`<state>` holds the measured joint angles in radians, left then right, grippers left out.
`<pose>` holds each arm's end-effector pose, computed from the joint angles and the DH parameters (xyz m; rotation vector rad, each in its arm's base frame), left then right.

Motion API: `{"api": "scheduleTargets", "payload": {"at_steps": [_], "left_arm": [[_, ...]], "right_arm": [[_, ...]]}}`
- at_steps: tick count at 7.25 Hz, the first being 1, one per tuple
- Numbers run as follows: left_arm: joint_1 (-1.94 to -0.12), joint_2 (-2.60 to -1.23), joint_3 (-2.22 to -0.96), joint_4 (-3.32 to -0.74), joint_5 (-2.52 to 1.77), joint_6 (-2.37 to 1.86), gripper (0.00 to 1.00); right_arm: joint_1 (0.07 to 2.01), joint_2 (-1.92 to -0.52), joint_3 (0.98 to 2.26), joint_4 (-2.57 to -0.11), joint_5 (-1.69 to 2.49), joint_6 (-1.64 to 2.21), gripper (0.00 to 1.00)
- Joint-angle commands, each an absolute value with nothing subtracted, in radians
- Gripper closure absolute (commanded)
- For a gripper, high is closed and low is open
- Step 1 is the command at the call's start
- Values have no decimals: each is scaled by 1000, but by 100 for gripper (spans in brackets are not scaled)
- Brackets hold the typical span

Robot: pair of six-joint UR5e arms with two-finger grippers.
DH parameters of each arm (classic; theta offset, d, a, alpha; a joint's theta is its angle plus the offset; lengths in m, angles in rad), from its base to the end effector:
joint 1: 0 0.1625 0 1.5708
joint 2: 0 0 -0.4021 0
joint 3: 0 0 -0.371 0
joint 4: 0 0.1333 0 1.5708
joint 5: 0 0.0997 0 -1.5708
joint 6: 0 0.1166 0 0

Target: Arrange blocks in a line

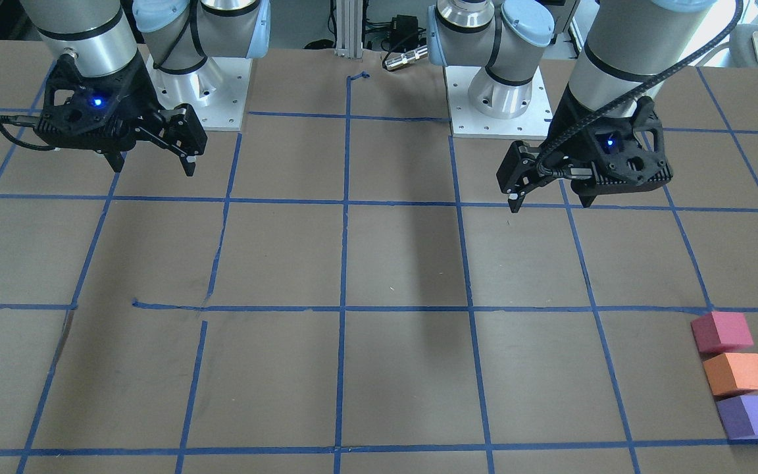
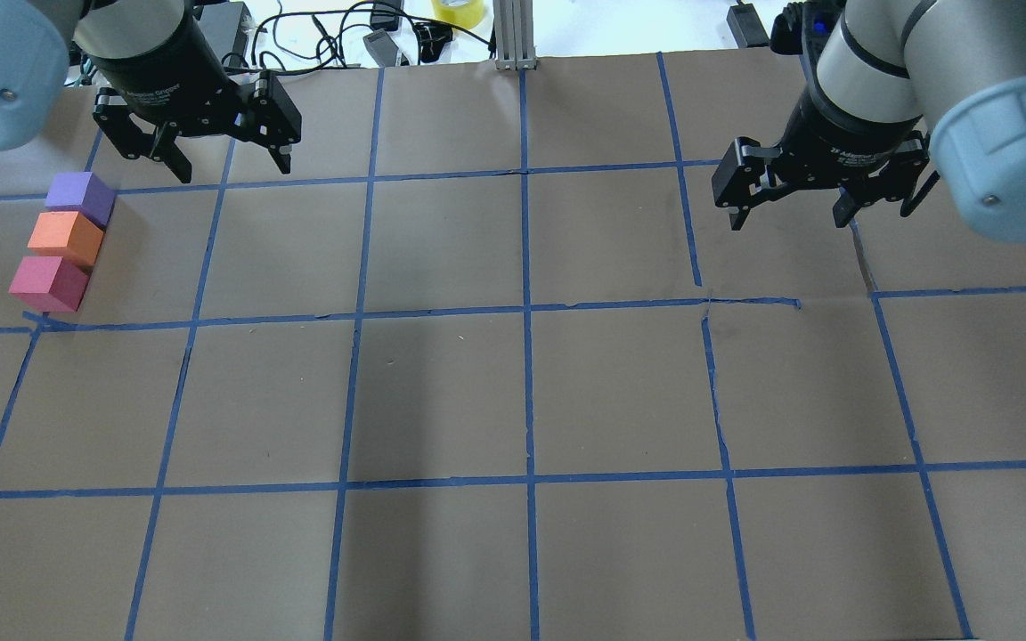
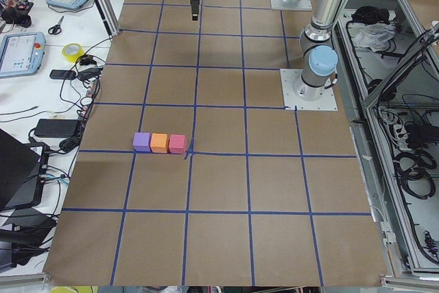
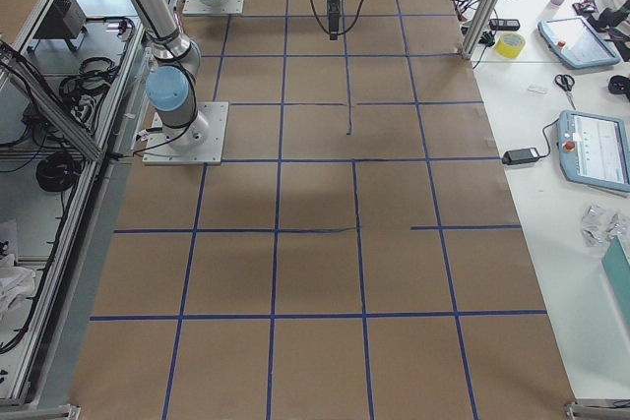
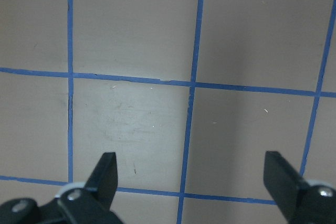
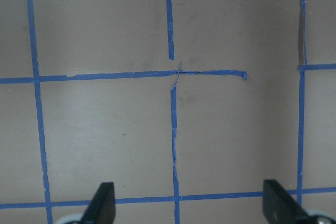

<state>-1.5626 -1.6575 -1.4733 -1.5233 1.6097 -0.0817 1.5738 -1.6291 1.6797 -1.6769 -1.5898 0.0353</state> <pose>-0.1246 -0.5132 0.4566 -0.1412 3.1003 -0.0926 0.1324 -0.4527 0.4343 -0.0512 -3.1220 0.0872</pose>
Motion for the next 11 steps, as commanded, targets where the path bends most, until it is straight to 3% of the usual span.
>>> {"api": "scheduleTargets", "payload": {"at_steps": [1,11], "left_arm": [[-1554,-1655,-1474,-1525,1591,-13,0],[-1548,-1646,-1476,-1523,1545,-11,0]], "right_arm": [[1572,-1629,1680,-1678,-1591,35,0],[1574,-1628,1681,-1677,-1591,35,0]]}}
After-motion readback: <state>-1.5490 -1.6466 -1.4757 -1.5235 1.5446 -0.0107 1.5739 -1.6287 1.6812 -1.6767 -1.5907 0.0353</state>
